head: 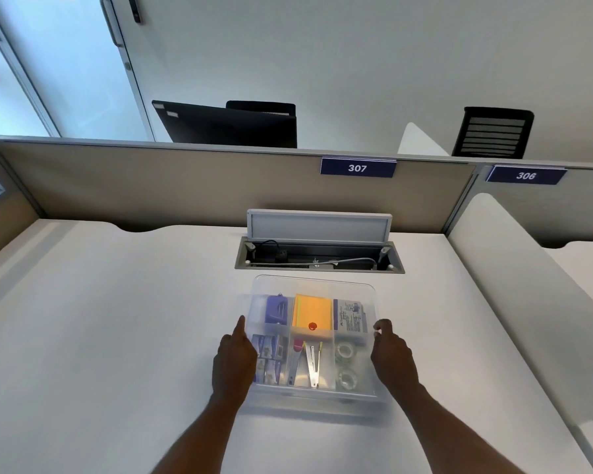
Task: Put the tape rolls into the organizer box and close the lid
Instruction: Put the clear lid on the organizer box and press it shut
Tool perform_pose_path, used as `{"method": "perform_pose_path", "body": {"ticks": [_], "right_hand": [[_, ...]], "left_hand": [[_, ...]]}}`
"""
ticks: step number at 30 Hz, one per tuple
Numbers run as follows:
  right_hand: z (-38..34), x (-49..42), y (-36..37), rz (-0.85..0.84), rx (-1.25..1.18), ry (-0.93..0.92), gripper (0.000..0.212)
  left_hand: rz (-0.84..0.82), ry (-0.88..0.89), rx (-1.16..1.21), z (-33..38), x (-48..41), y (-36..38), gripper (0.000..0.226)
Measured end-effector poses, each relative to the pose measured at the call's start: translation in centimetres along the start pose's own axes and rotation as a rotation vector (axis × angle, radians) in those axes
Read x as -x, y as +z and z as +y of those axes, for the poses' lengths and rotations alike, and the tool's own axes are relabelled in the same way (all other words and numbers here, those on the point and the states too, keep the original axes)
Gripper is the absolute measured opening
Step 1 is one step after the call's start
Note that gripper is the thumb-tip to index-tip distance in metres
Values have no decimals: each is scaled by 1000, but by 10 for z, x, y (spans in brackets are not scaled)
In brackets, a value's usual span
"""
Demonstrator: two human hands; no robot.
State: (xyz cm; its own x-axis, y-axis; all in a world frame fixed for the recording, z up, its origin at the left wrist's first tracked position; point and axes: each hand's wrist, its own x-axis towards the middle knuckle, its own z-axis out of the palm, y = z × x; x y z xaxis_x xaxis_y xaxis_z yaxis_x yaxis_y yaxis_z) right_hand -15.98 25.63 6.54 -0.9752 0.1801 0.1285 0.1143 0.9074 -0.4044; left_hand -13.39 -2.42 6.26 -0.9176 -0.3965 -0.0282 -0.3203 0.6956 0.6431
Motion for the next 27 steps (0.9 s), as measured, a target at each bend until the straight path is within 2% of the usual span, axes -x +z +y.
{"method": "perform_pose_path", "body": {"ticks": [4, 7, 11, 15, 16, 20, 23, 27], "right_hand": [[1, 4, 8, 59, 28, 9, 35], [4, 1, 11, 27, 33, -14, 46], [4, -7, 8, 17, -23, -8, 43], [-3, -27, 0, 60, -47, -5, 15], [-4, -34, -2, 60, -58, 15, 17], [-8, -61, -2, -69, -76, 172, 20], [-7, -77, 4, -209, -69, 243, 27], [-5, -91, 9, -237, -152, 225, 38]], "left_hand": [[23, -45, 83, -6, -2, 5, 43], [45, -37, 97, -3, -1, 4, 43], [42, -77, 62, 3, -5, -3, 40], [54, -113, 27, 19, -37, -18, 51], [39, -134, 27, 23, -45, -21, 51], [-28, -205, 105, 29, -69, -14, 31], [-58, -217, 162, 34, -77, -2, 34], [-40, -247, 222, 40, -91, 4, 36]]}}
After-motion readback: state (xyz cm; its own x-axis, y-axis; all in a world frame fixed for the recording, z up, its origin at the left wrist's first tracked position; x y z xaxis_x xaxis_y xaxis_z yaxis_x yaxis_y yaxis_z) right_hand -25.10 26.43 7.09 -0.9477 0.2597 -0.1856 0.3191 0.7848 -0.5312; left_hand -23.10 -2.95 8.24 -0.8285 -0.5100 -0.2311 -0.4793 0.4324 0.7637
